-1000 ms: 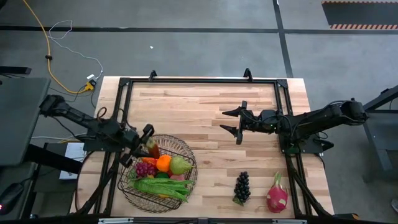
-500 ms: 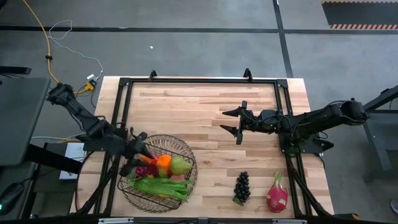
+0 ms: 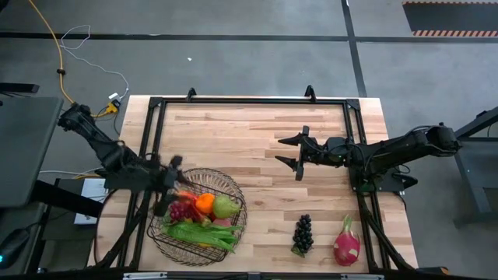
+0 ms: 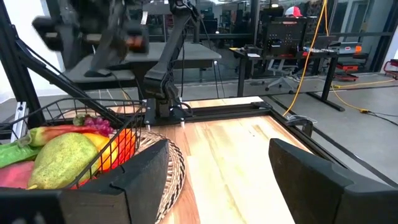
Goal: Build produce basket
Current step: Put the purple grapes into the black wire basket
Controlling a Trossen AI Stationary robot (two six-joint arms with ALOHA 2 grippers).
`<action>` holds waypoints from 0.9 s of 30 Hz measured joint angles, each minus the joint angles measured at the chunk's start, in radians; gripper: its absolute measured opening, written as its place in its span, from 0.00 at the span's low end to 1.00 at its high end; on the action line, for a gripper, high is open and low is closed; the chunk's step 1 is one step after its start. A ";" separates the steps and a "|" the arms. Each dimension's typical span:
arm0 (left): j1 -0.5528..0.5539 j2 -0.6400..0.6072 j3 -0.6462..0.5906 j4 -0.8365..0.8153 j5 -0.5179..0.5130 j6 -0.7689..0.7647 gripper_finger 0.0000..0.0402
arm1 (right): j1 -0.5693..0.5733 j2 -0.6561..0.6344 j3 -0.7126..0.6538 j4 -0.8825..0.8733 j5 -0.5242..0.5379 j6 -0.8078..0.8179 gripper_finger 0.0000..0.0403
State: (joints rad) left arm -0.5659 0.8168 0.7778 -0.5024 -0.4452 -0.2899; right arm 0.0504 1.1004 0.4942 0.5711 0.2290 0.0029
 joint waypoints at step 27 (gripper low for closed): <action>0.752 -0.145 -0.588 1.104 0.352 0.209 0.32 | 0.000 0.000 0.000 -0.002 0.000 -0.008 0.67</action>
State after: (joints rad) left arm 0.1857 0.6717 0.1893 0.6015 -0.0928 -0.0806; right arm 0.0505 1.1004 0.4942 0.5690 0.2288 -0.0049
